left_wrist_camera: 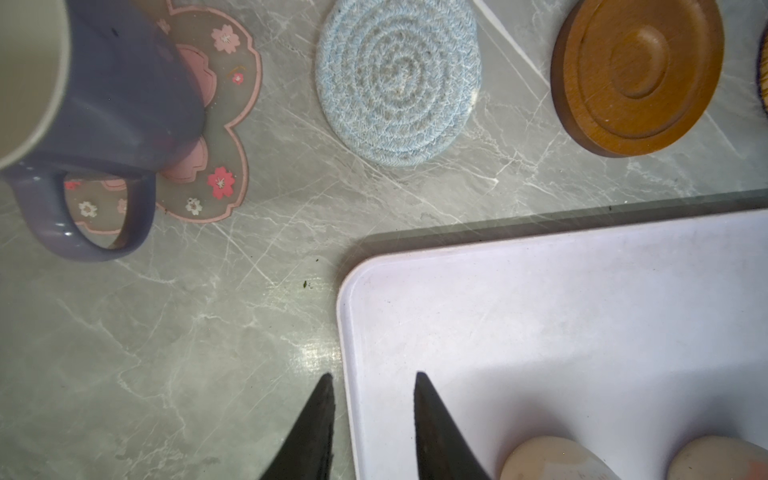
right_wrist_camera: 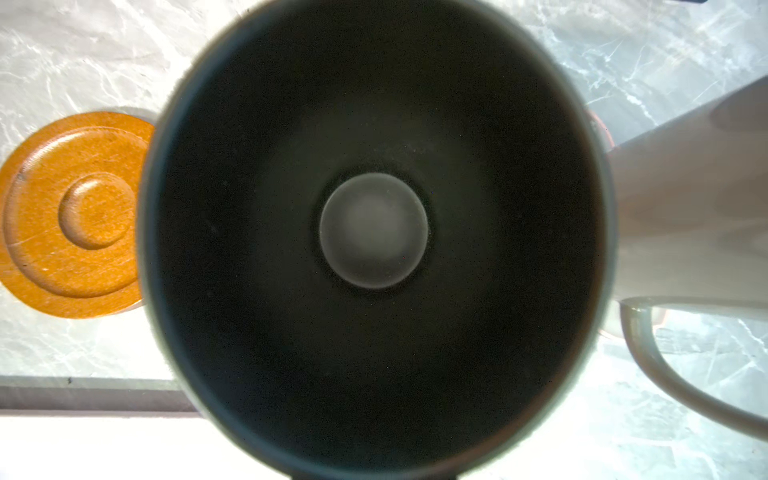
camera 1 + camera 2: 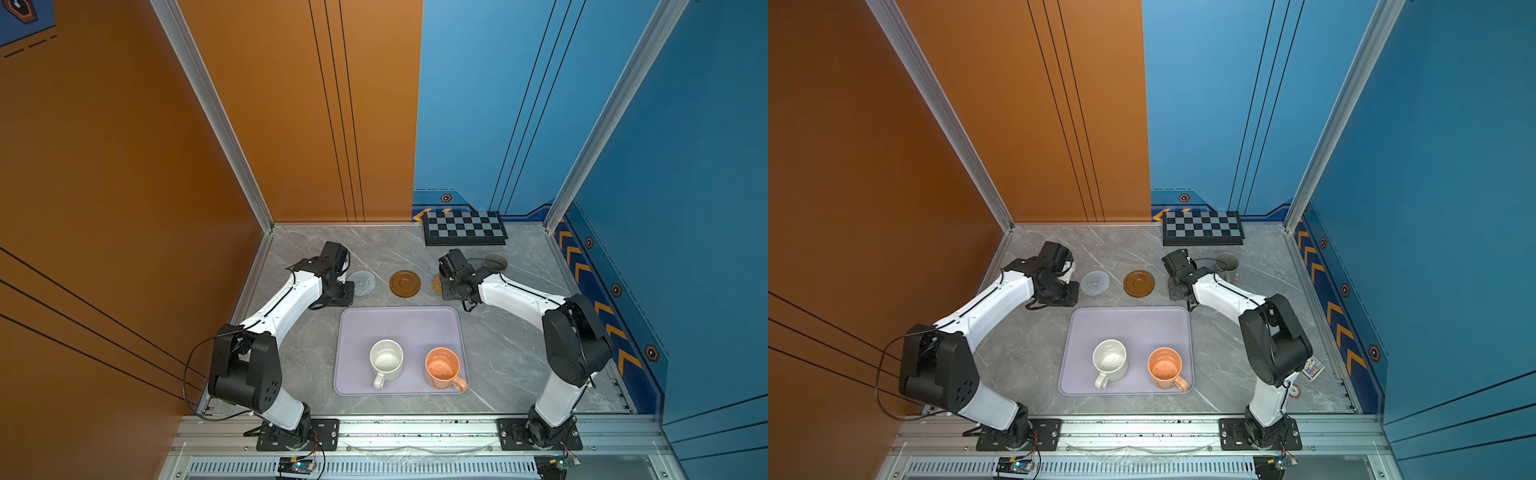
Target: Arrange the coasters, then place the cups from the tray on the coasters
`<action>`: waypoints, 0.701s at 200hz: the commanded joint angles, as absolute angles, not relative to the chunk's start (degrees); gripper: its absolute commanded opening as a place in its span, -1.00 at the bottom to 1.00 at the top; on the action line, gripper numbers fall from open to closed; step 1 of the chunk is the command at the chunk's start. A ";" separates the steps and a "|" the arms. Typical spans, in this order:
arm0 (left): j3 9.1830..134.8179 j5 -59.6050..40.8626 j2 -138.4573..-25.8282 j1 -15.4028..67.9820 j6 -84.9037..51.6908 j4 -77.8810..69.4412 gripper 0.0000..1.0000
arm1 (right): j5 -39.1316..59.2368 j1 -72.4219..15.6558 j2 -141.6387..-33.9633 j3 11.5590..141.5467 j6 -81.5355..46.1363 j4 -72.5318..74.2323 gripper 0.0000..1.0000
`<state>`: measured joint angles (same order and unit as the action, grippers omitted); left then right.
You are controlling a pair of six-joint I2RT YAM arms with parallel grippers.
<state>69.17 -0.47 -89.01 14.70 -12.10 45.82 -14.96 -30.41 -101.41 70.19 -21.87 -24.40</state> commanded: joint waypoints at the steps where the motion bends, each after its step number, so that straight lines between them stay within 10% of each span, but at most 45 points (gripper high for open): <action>1: 70.94 -0.80 -89.96 15.03 -12.66 45.85 -0.31 | -15.82 -30.41 -98.23 70.84 -22.57 -20.70 -1.00; 140: 70.84 -1.10 -91.38 15.29 -12.93 45.01 -0.32 | -14.92 -30.76 -100.98 71.94 -22.85 -20.13 -1.00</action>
